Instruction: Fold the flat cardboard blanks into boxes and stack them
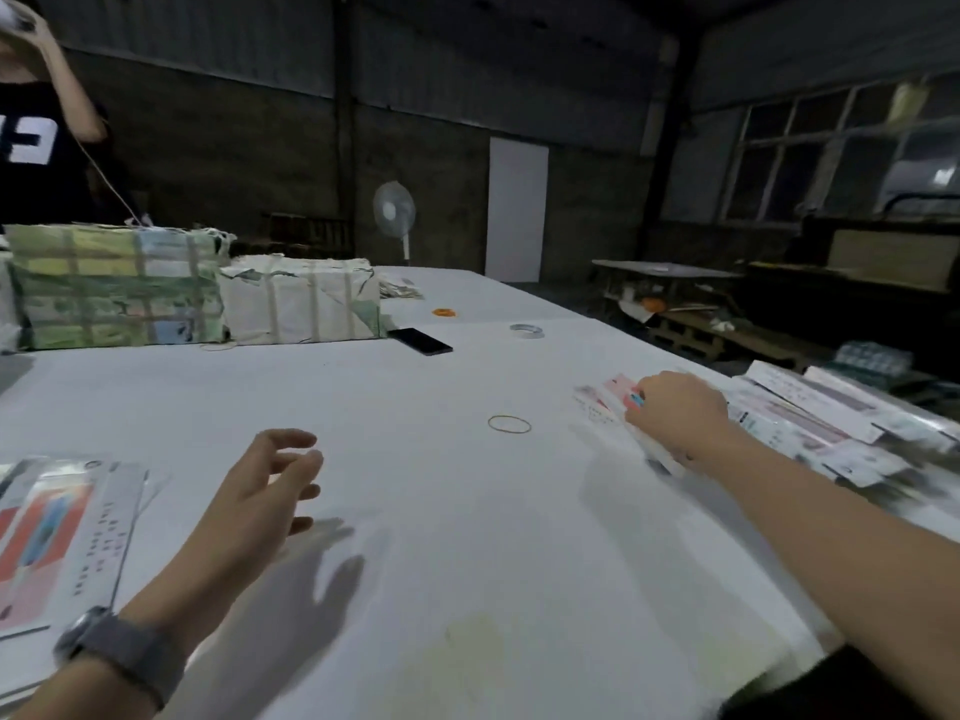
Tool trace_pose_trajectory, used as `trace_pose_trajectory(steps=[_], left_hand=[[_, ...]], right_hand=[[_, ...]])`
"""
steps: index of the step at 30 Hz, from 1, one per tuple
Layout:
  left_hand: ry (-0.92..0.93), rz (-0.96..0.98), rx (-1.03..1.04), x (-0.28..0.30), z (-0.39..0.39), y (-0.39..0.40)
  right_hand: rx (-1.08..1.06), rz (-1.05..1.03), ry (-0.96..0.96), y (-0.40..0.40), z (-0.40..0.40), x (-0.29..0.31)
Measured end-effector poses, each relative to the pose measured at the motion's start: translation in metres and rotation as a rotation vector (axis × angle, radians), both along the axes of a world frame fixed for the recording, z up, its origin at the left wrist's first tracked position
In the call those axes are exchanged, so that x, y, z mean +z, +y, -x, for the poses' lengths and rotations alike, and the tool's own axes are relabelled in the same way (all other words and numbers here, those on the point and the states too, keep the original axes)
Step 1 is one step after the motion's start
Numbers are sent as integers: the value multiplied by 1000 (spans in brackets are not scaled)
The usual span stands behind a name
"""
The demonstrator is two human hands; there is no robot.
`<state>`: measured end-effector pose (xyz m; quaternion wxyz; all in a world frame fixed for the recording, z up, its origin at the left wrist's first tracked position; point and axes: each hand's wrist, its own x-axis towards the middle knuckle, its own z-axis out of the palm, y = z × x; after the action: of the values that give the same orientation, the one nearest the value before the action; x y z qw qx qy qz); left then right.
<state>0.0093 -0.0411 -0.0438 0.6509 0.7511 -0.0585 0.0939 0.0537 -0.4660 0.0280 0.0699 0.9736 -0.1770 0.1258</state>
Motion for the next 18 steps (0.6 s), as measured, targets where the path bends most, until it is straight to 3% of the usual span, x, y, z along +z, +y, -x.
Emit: trace_pose_trajectory(steps=[5, 10, 15, 18], left_hand=[[-21, -67, 5, 2, 2, -1], [-21, -211, 18, 3, 6, -3], [-138, -607, 101, 9, 10, 0], [-24, -985, 202, 9, 9, 12]], right_hand=[[8, 164, -146, -12, -6, -10], [357, -28, -267, 65, -10, -11], [681, -425, -183, 188, 5, -25], [859, -511, -93, 254, 17, -30]])
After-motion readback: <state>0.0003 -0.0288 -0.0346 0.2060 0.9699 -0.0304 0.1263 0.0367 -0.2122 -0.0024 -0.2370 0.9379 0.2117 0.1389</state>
